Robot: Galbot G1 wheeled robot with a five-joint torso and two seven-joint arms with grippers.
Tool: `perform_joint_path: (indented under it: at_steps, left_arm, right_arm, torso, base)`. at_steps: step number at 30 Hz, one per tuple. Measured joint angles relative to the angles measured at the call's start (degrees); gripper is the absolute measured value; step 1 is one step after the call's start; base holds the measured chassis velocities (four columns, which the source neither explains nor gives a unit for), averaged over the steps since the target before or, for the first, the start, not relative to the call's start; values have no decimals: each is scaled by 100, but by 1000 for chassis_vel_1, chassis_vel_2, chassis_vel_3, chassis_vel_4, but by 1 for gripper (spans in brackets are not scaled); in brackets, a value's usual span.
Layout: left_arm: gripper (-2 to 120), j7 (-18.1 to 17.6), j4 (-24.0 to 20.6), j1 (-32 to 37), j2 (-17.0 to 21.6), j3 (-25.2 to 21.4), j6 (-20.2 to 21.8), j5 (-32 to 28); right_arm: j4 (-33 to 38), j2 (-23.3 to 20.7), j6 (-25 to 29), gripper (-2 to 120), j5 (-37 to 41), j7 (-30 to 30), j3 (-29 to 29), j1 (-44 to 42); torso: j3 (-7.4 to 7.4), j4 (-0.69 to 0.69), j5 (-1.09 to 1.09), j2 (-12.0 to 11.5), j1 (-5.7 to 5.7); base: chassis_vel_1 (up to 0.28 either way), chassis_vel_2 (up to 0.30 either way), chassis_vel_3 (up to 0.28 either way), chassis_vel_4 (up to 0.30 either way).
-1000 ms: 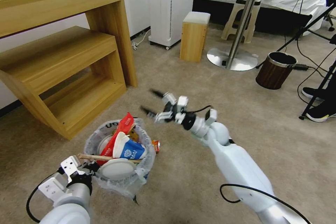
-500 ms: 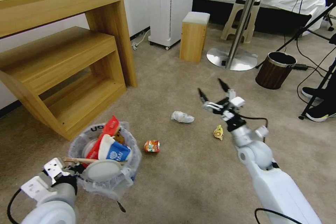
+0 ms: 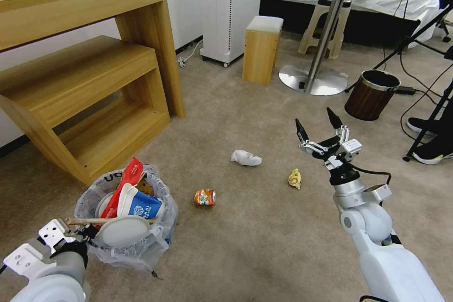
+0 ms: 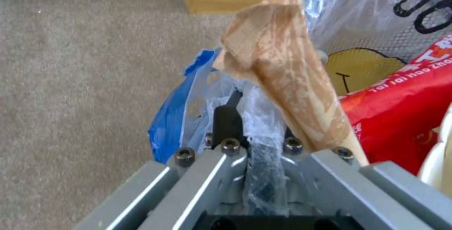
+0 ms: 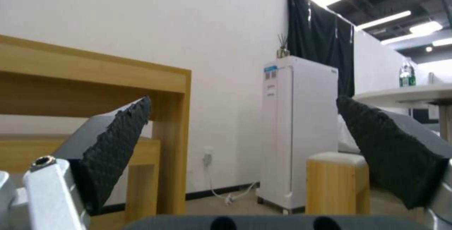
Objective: Pick up the trash bin and place the garbage on the floor into it.
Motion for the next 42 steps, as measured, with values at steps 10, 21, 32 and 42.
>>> perform_joint_path:
  at_steps: [10, 21, 32, 42]
  left_arm:
    - [0, -64, -144, 57, -22, -48, -161, -285]
    - [0, -65, -207, 92, -136, -72, -191, -118]
    - [0, -10, -251, 131, -219, 6, -237, 86]
    - [0, 37, -228, 133, -250, 84, -273, 169]
  right_arm:
    - [195, 45, 78, 100, 150, -172, 212, -422]
    - [105, 64, 300, 100, 143, -304, 213, -498]
    - [15, 64, 369, 100, 164, -294, 55, -485]
    - [-70, 70, 474, 100, 113, -441, 69, -505]
  torso:
    - [0, -1, 0, 0, 0]
    - [0, -1, 0, 0, 0]
    - [3, -1, 0, 0, 1]
    - [-1, -1, 0, 0, 0]
  base:
    - [0, 0, 0, 0]
    - [-109, 104, 96, -106]
    - [-193, 191, 199, -184]
    - [23, -16, -32, 11]
